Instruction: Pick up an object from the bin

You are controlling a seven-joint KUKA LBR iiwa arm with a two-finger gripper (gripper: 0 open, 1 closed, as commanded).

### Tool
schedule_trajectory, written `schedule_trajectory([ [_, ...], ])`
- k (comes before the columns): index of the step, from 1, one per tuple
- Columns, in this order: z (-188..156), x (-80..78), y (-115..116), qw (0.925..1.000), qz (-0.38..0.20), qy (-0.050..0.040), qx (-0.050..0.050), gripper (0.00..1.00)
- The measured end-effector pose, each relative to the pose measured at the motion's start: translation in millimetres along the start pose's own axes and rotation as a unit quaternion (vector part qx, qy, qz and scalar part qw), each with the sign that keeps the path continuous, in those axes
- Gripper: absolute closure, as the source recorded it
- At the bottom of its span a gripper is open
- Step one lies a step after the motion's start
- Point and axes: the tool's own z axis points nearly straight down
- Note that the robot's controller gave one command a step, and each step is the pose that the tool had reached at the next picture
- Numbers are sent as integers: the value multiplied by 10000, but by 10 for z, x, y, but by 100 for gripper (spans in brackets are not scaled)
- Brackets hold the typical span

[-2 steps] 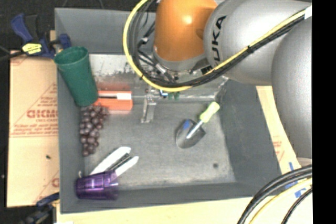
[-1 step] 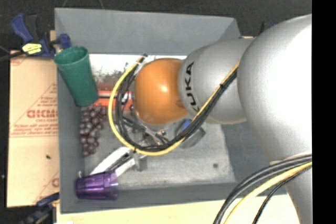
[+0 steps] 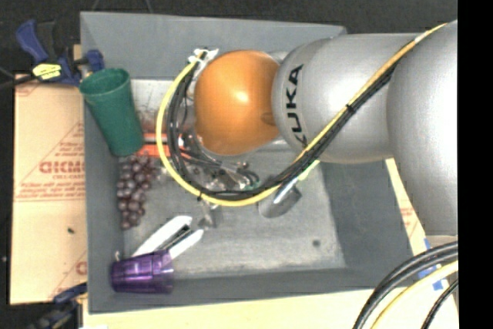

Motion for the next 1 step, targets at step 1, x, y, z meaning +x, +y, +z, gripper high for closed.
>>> schedule_trajectory([
  [1, 499, 338, 404, 9994, -342, 72, -39, 0],
])
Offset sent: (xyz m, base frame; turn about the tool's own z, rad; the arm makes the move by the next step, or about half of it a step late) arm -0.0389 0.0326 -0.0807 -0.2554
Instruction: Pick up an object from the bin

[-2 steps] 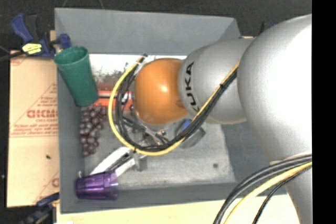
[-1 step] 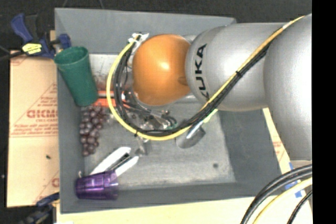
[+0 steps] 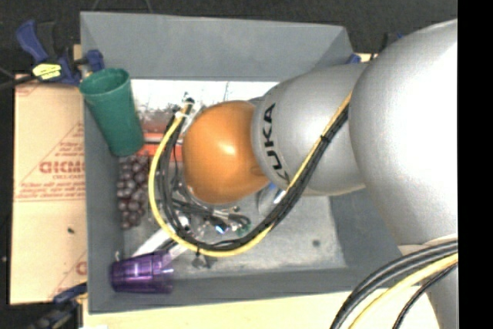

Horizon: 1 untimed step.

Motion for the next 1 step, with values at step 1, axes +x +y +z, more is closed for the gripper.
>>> schedule_trajectory([
  [1, 296, -216, 57, 9958, -905, -91, 61, 0],
])
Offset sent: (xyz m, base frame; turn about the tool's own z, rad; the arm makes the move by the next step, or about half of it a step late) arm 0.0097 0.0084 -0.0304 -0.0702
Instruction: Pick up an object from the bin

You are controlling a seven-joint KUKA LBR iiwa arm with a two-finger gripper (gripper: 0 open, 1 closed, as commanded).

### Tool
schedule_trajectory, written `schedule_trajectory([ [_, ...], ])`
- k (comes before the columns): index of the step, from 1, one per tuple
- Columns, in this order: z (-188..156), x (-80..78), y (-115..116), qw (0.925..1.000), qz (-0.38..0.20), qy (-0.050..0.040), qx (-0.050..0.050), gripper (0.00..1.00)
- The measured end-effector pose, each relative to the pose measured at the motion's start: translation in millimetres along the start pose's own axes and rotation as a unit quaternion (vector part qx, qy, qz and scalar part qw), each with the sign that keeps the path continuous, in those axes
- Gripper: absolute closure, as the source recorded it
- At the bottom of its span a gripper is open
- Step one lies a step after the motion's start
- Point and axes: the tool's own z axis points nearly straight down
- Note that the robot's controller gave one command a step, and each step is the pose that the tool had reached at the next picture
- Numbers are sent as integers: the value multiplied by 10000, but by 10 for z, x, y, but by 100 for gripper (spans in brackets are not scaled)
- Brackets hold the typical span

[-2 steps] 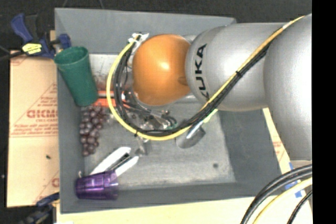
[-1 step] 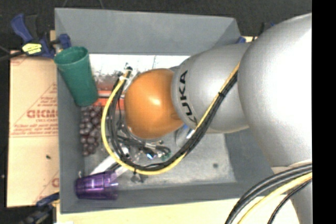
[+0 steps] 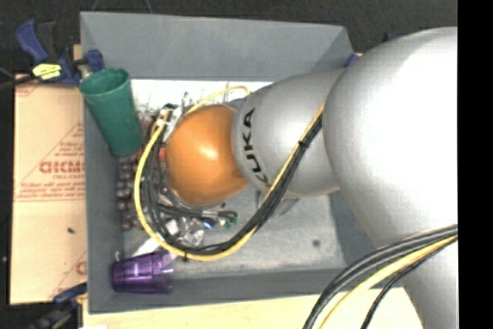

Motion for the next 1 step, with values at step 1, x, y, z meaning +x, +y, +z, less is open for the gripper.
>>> schedule_trajectory([
  [1, -1, 78, -39, 9985, 538, 44, -59, 100],
])
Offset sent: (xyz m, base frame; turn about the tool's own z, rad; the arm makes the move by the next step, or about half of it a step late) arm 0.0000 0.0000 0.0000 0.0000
